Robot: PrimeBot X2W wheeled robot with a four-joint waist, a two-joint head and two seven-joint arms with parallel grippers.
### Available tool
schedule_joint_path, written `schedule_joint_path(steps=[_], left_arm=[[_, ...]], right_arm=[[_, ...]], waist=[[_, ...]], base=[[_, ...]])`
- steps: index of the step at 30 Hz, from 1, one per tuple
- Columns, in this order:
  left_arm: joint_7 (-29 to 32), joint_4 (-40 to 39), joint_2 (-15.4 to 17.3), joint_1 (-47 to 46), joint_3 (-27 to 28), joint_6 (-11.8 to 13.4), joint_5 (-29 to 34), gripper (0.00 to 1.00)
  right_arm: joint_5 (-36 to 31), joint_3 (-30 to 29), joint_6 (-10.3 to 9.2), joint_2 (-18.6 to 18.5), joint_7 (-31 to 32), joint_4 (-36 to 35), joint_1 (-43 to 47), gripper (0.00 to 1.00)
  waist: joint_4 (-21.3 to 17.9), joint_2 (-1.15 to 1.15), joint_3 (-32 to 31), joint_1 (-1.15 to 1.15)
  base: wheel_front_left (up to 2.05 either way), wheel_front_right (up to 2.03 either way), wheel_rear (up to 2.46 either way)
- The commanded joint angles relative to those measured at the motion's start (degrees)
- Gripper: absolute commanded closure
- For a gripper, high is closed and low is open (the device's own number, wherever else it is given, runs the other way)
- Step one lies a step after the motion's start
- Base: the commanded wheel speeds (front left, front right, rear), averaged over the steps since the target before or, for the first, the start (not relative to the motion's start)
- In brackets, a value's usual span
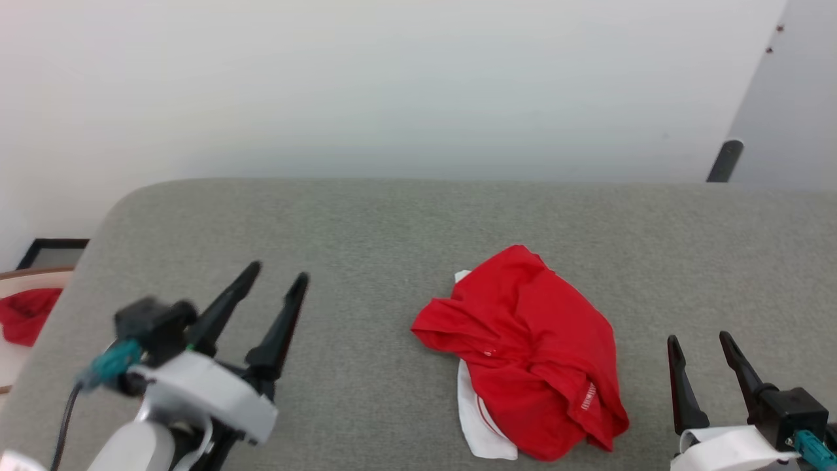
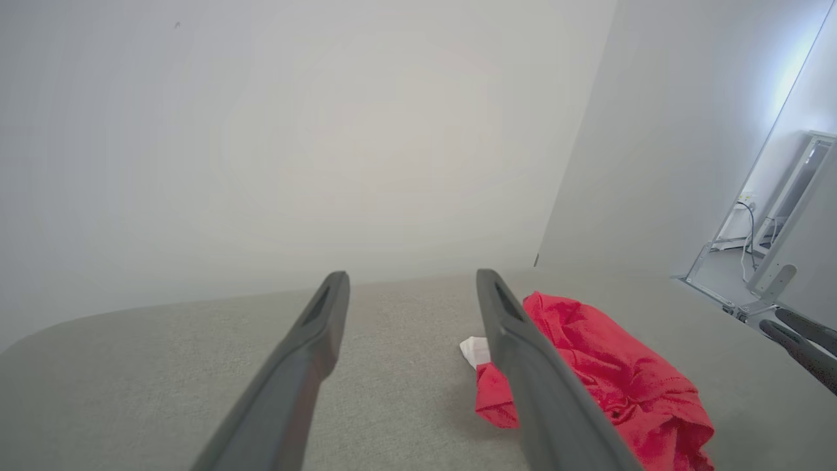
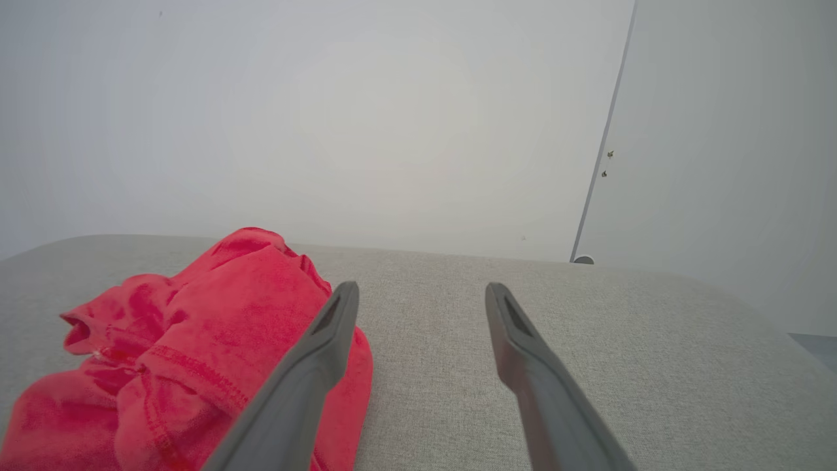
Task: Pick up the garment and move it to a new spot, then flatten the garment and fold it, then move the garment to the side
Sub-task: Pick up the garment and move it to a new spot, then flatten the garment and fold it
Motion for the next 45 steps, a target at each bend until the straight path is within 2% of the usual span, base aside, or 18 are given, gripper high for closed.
schedule_joint_path(steps=[1,9,17,33,40,45], left_arm=[[-0.85,0.26,0.16,0.98,0.34,0.47,0.71,0.00],[-9.24,3.84,0.11,7.05,4.10,2.39,0.72,0.00],[-12.55,6.03,0.08,12.27,8.07,2.80,0.02,0.00],[-13.35,6.73,-2.14,15.80,14.76,1.18,2.34,0.00],[-13.35,7.03,-2.84,15.50,14.83,0.48,3.06,0.00],[-9.77,6.24,-2.41,12.87,13.34,-0.15,1.35,0.00]], right_arm=[[-0.03,-0.10,0.00,-0.17,-0.06,0.06,0.79,0.00],[-0.28,-1.36,0.00,-0.26,-0.07,0.17,1.96,0.00],[-0.63,-2.85,0.00,-0.10,-0.06,-0.18,3.09,0.00],[-0.80,-4.45,0.00,0.52,-0.06,-1.16,4.49,0.00],[-0.92,-3.93,0.00,0.61,-0.07,-1.07,3.79,0.00],[-1.13,-3.45,0.00,0.65,-0.07,-1.24,2.91,0.00]], waist=[[0.89,0.00,-0.59,0.00],[2.63,0.00,-1.48,0.00],[3.77,0.00,-2.11,0.00],[3.69,0.00,-1.99,0.00],[3.38,0.00,-1.55,0.00],[3.26,0.00,-0.59,0.00]], base=[[0.00,0.00,0.00],[0.00,0.00,0.00],[0.00,0.00,0.00],[0.00,0.00,0.00],[0.00,0.00,0.00],[0.00,0.00,0.00]])
